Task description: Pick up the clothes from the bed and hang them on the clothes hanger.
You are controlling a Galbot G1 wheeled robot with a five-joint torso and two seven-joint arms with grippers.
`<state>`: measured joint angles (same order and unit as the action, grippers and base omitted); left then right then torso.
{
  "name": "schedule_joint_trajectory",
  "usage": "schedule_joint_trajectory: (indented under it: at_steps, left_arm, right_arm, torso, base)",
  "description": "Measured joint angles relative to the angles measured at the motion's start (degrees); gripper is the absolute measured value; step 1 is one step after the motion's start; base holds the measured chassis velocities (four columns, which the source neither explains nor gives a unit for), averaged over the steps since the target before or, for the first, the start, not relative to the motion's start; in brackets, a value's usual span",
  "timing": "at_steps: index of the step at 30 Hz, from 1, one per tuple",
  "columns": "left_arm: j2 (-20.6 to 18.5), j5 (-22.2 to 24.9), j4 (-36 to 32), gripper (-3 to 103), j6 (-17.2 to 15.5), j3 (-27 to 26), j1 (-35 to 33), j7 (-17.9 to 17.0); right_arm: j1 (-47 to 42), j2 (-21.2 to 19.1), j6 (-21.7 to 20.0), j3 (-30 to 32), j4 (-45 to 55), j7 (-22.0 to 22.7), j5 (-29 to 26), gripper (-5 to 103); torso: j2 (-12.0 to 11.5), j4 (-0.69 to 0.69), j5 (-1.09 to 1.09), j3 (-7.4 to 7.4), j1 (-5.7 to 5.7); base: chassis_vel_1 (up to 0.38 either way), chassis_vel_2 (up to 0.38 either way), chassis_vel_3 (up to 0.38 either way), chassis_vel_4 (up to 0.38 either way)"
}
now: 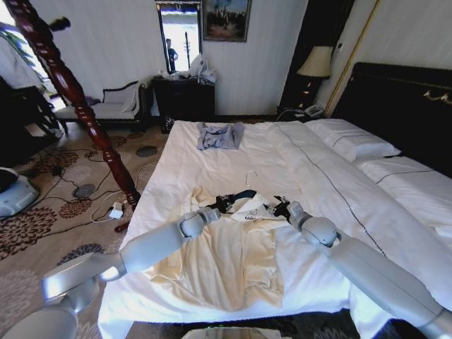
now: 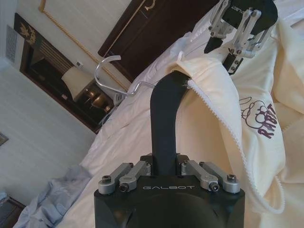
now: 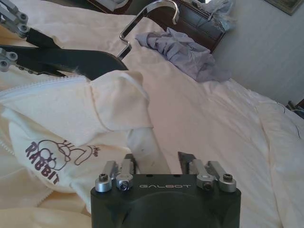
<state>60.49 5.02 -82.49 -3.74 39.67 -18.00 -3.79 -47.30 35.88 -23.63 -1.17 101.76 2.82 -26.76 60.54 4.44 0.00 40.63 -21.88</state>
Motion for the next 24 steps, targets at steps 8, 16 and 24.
schedule_joint_trajectory:
  at_steps: [8, 16, 24]
  left_arm:
    - [0.10, -0.28, 0.24, 22, 0.10, -0.12, -0.26, -0.31]
    - [0.42, -0.24, 0.02, 22, -1.19, -0.11, -0.15, -1.69]
    - [-0.51, 0.51, -1.65, 32, -3.41, -0.94, -0.73, -5.45]
  right_arm:
    - [0.11, 0.00, 0.64, -0.47, 0.24, 0.08, 1.96, 30]
    - [0.19, -0.07, 1.62, -0.91, 0.49, 0.80, 4.57, 30]
    - [0.34, -0.02, 3.11, -0.94, 0.61, 2.36, 6.28, 26]
  torso:
    - [0.01, 0.00, 0.00, 0.00, 0.00]
    - [0.01, 0.01, 0.00, 0.00, 0.00]
    - [0.00, 0.00, 0.01, 0.00, 0.00]
  base:
    - [0.000, 0.000, 0.000, 0.000]
    - [0.000, 0.000, 0.000, 0.000]
    - [0.000, 0.000, 0.000, 0.000]
